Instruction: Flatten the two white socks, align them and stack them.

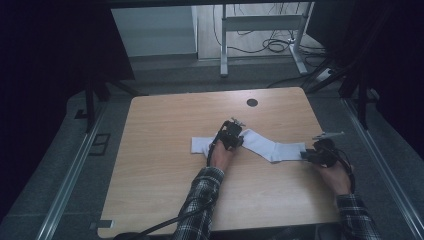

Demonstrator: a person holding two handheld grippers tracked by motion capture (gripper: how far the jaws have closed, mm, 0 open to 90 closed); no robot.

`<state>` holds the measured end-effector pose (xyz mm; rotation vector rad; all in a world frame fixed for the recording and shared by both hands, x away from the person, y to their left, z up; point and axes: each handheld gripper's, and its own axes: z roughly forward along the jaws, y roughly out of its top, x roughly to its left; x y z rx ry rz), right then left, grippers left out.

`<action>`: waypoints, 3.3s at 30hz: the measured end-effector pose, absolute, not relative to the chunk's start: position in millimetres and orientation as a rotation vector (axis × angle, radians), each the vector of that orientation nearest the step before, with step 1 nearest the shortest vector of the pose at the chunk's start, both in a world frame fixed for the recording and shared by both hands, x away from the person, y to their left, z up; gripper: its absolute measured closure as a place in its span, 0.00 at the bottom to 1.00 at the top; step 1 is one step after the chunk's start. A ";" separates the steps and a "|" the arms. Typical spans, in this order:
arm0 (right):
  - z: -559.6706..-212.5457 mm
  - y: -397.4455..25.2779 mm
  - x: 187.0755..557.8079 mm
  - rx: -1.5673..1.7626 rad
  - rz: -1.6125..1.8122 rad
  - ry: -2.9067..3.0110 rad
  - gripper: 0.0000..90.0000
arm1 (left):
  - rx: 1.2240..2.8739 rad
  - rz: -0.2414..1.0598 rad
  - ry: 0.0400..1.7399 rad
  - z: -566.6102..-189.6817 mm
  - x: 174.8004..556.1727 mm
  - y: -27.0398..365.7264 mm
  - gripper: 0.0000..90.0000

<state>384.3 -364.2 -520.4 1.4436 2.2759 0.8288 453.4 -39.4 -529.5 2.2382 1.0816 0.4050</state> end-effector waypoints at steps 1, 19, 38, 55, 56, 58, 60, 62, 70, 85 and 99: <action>-520.1 -362.9 383.9 1.442 0.825 2.281 0.86 | 2.242 0.403 1.076 -529.5 452.5 -39.8 0.90; -499.6 -349.9 376.2 1.379 0.910 2.275 0.92 | 2.160 0.423 0.997 -492.8 421.7 -12.8 0.96; -477.5 -294.3 358.0 1.185 1.061 2.389 0.91 | 2.078 0.470 1.022 -467.7 339.0 73.5 0.95; -501.0 -224.4 349.6 1.024 0.995 2.598 0.91 | 2.100 0.481 1.164 -503.6 271.3 135.1 0.95; -503.6 -223.1 349.9 1.032 0.983 2.608 0.90 | 2.108 0.473 1.172 -508.0 271.1 135.7 0.95; -508.8 -221.5 350.8 1.029 0.965 2.631 0.88 | 2.124 0.447 1.196 -517.2 271.8 136.7 0.91; -512.7 -220.8 351.4 1.026 0.933 2.641 0.84 | 2.121 0.437 1.226 -522.5 273.5 138.8 0.85; -512.1 -223.0 352.1 1.036 0.945 2.628 0.79 | 2.090 0.430 1.238 -519.0 277.0 142.9 0.76; -501.8 -247.9 358.5 1.099 1.007 2.539 0.71 | 2.050 0.420 1.204 -493.9 310.5 133.0 0.68; -518.6 -286.0 368.3 1.143 0.901 2.463 0.62 | 2.141 0.398 1.245 -515.0 372.0 88.3 0.61; -528.3 -294.3 370.7 1.129 0.918 2.454 0.50 | 2.143 0.376 1.234 -506.3 390.9 77.5 0.94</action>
